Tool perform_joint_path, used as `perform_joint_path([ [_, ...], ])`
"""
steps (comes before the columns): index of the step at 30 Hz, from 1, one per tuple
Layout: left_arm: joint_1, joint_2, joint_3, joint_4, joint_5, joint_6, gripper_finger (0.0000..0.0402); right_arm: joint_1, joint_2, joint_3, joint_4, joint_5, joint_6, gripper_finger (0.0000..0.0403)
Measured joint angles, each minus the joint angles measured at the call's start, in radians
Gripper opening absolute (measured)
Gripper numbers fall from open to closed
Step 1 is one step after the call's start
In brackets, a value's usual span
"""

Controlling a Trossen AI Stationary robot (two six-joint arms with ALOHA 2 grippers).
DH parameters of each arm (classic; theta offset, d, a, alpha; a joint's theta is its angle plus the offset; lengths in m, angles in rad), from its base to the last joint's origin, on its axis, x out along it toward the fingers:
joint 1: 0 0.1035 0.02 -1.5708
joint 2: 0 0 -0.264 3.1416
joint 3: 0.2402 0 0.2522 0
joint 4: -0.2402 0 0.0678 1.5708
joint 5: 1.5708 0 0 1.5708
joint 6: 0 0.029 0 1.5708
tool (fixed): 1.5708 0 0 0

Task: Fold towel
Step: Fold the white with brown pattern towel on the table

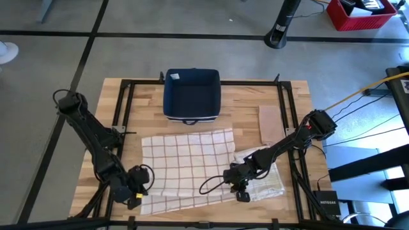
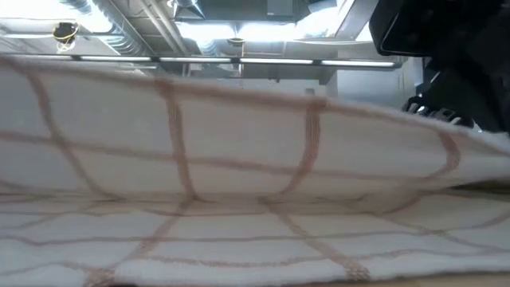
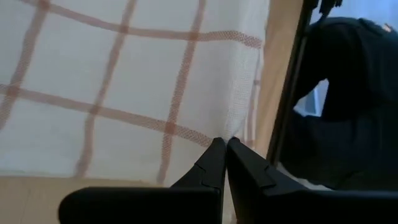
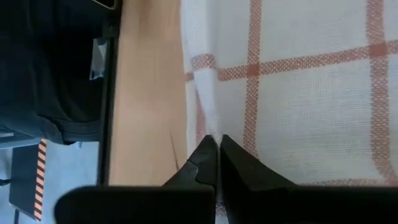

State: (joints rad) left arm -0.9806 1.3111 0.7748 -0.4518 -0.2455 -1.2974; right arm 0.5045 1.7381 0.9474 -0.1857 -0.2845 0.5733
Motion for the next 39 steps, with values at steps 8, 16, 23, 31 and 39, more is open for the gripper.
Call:
perform_joint_path([
  [8, -0.024, 0.063, 0.001, 0.146, 0.027, -0.034, 0.0005, 0.0, 0.001, -0.001, -0.006, 0.012, -0.002, 0.0009],
  [16, -0.054, 0.147, 0.001, 0.201, 0.036, -0.11, 0.0005, 0.0, 0.001, -0.009, 0.008, -0.031, 0.012, 0.0009],
  [23, -0.054, 0.158, 0.001, 0.212, 0.035, -0.116, 0.0005, 0.009, 0.001, -0.009, 0.018, -0.088, 0.048, 0.0009],
  [31, -0.054, 0.158, 0.0, 0.209, 0.03, -0.116, 0.0006, 0.065, 0.001, -0.01, 0.07, -0.001, 0.069, 0.0016],
  [39, -0.054, 0.158, 0.0, 0.227, 0.038, -0.174, 0.0073, 0.087, 0.001, -0.01, 0.061, 0.009, 0.077, 0.0084],
])
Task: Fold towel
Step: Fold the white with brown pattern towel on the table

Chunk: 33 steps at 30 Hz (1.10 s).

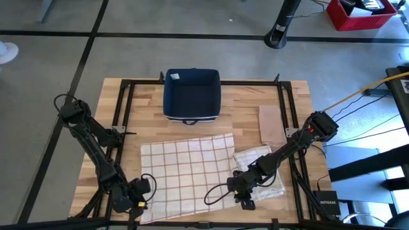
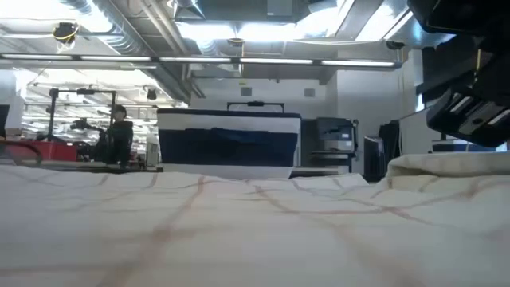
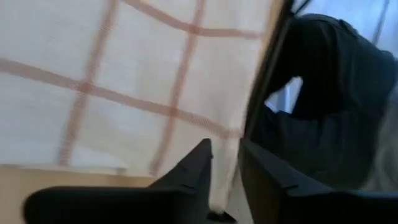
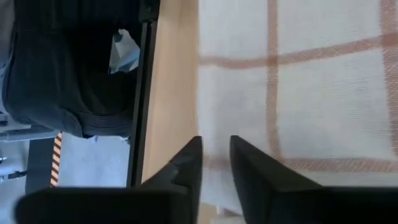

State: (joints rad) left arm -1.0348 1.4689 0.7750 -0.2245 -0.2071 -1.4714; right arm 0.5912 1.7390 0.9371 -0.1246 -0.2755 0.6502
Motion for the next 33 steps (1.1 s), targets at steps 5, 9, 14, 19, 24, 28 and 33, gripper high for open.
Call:
perform_joint_path([
  [5, 0.008, -0.001, 0.0, 0.035, 0.135, -0.016, 0.0124, -0.01, 0.0, 0.0, -0.047, -0.092, 0.003, 0.0141],
  [9, 0.043, -0.012, 0.0, 0.031, 0.195, 0.013, 0.0139, -0.039, 0.0, 0.027, -0.088, -0.17, 0.0, 0.0166],
  [14, 0.101, -0.011, 0.0, -0.051, -0.002, 0.156, 0.0137, -0.07, -0.001, 0.053, -0.034, -0.005, -0.144, 0.0171],
  [19, 0.135, 0.05, 0.0, -0.22, -0.149, 0.226, 0.0131, -0.068, 0.035, 0.032, 0.06, 0.407, -0.312, 0.0172],
  [24, 0.148, 0.141, 0.004, -0.346, -0.1, 0.273, 0.0131, -0.083, 0.108, 0.031, 0.069, 0.433, -0.334, 0.0172],
  [28, 0.151, 0.162, 0.01, -0.49, -0.066, 0.274, 0.0131, -0.081, 0.143, 0.031, 0.077, 0.425, -0.294, 0.0172],
  [33, 0.151, 0.127, 0.002, -0.657, -0.05, 0.271, 0.0131, -0.082, 0.147, 0.038, 0.078, 0.451, -0.202, 0.0189],
])
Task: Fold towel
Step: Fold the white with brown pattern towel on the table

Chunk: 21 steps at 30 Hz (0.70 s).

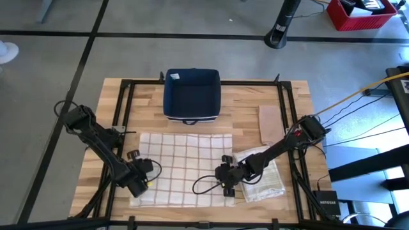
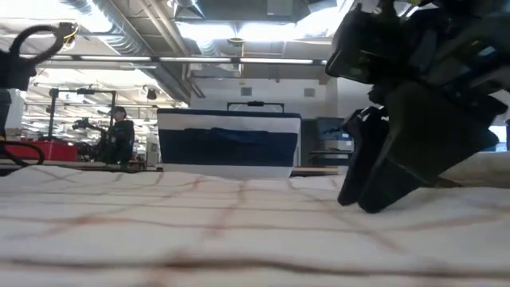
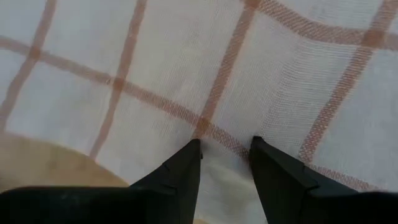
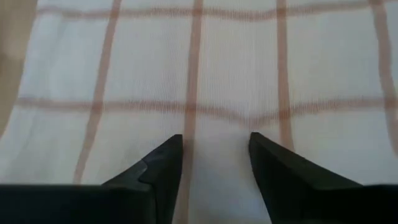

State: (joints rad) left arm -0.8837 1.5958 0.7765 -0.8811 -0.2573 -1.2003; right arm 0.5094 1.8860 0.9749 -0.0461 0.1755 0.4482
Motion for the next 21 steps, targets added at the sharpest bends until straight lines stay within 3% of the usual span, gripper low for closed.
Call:
perform_joint_path([
  [4, 0.007, -0.066, 0.011, -0.025, 0.045, -0.015, 0.0131, -0.014, -0.005, 0.061, -0.06, -0.022, -0.005, 0.022],
  [9, 0.009, -0.148, 0.076, 0.006, 0.031, -0.066, 0.0131, -0.033, -0.02, 0.201, -0.287, -0.178, 0.0, 0.0248],
  [13, -0.008, -0.176, 0.095, 0.188, 0.018, -0.067, 0.0131, 0.027, -0.02, 0.245, -0.251, -0.183, 0.001, 0.0248],
  [17, -0.045, -0.138, 0.095, 0.368, 0.01, -0.048, 0.0131, 0.127, -0.009, 0.242, -0.128, -0.085, 0.005, 0.0238],
  [21, -0.091, -0.074, 0.111, 0.409, 0.01, -0.083, 0.0131, 0.225, 0.018, 0.242, -0.05, 0.084, 0.017, 0.0229],
])
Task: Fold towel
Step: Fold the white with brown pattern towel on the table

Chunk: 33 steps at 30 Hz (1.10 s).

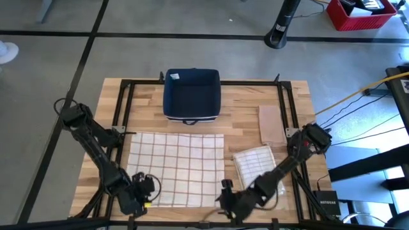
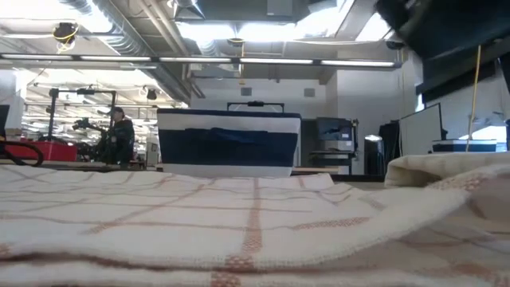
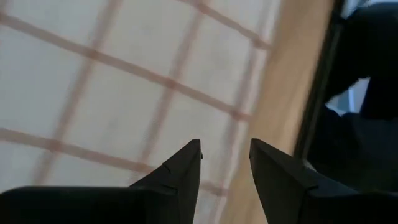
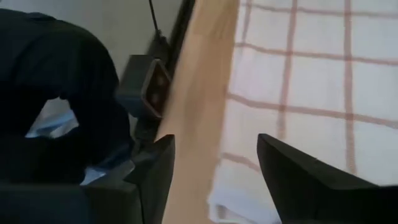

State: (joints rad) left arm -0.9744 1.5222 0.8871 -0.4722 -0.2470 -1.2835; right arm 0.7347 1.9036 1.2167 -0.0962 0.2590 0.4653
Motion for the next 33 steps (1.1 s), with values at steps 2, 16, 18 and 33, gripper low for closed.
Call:
perform_joint_path([
  [2, -0.028, 0.033, 0.039, 0.009, 0.006, -0.007, 0.0131, 0.033, 0.015, 0.0, 0.032, 0.063, 0.001, 0.0225],
  [16, -0.25, 0.231, 0.481, -0.425, -0.323, -0.061, 0.013, 0.07, 0.056, 0.0, 0.274, 0.175, 0.028, 0.0221],
  [18, -0.261, 0.257, 0.47, -0.488, -0.364, -0.02, 0.0131, 0.07, 0.056, 0.0, 0.273, 0.174, 0.028, 0.0221],
  [33, -0.271, 0.308, 0.347, -0.526, 0.013, -0.198, 0.0131, 0.032, 0.056, 0.0, 0.093, 0.158, 0.046, 0.0221],
])
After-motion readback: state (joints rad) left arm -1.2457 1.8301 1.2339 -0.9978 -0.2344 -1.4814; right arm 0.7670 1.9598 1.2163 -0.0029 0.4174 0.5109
